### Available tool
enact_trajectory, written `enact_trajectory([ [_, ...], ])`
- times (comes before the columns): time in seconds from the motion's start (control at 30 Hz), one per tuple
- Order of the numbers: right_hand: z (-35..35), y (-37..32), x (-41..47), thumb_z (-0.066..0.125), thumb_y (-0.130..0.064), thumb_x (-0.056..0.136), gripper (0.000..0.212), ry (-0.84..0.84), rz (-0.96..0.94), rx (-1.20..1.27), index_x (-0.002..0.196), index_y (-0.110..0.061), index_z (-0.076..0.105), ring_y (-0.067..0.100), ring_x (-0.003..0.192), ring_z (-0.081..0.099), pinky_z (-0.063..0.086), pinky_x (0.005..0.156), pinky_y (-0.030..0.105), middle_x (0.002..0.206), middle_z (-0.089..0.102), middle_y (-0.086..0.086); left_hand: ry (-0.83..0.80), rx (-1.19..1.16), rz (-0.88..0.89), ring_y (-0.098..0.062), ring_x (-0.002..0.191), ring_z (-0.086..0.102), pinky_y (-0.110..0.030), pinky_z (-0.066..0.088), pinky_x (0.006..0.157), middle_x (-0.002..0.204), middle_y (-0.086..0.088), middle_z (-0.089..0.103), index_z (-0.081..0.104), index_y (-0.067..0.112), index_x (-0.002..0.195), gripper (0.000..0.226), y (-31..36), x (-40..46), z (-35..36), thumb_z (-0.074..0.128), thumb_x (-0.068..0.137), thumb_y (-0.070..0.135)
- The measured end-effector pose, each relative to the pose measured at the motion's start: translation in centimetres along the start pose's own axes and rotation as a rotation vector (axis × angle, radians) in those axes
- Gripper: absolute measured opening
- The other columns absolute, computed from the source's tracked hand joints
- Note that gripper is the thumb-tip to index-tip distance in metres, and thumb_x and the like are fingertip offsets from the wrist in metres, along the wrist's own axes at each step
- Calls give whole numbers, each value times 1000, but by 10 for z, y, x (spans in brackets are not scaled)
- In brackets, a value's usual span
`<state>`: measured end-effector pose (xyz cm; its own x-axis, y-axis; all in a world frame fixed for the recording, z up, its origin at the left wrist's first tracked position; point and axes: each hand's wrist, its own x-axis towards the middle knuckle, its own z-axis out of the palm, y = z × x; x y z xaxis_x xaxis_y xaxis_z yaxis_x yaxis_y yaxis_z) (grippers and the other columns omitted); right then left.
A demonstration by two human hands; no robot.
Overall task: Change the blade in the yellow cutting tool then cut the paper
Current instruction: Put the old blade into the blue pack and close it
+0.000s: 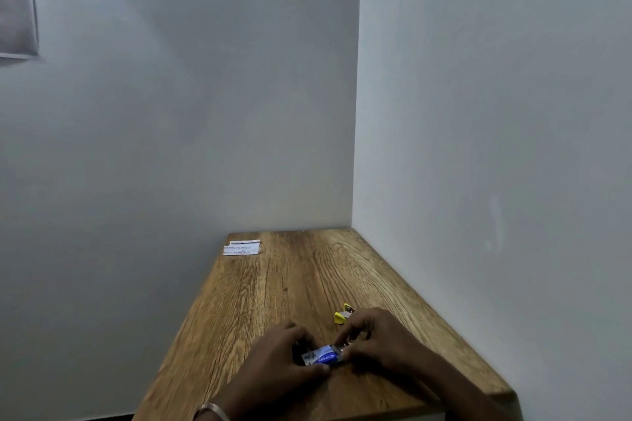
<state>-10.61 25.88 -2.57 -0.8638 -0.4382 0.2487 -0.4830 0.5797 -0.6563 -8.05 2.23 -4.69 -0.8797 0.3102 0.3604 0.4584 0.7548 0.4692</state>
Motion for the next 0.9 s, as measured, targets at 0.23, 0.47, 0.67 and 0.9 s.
enact_trajectory([
  [0.23, 3, 1, 1, 79, -41, 72, 19, 13, -25, -23, 90, -44, 77, -10, 99, 56, 47, 70, 15, 101, 65, -32, 6, 1, 2, 6, 86, 56, -14, 51, 72, 99, 23, 57, 65, 39, 96, 49, -1, 0, 0, 65, 63, 76],
  [0.47, 4, 0, 0, 79, -38, 74, 21, 20, -39, 3, 94, -45, 78, -3, 98, 60, 50, 83, 18, 99, 67, -23, 13, -4, 5, 7, 86, 55, -12, 48, 71, 98, 24, 56, 65, 40, 95, 50, -1, -1, 0, 65, 62, 77],
  [0.67, 4, 0, -5, 83, -41, 73, 34, 57, -74, 28, 105, -48, 74, -6, 99, 60, 49, 76, 9, 104, 64, -28, 6, -8, -3, 7, 87, 55, -16, 51, 74, 99, 24, 57, 64, 41, 96, 51, -2, -1, 1, 65, 60, 78],
  [0.9, 3, 1, -8, 79, -32, 81, 27, 22, -93, -38, 106, -41, 76, -7, 107, 60, 50, 90, 13, 105, 68, -25, 0, 2, -3, 5, 87, 53, -17, 51, 75, 99, 22, 57, 65, 39, 96, 53, -1, 0, 0, 63, 61, 78],
])
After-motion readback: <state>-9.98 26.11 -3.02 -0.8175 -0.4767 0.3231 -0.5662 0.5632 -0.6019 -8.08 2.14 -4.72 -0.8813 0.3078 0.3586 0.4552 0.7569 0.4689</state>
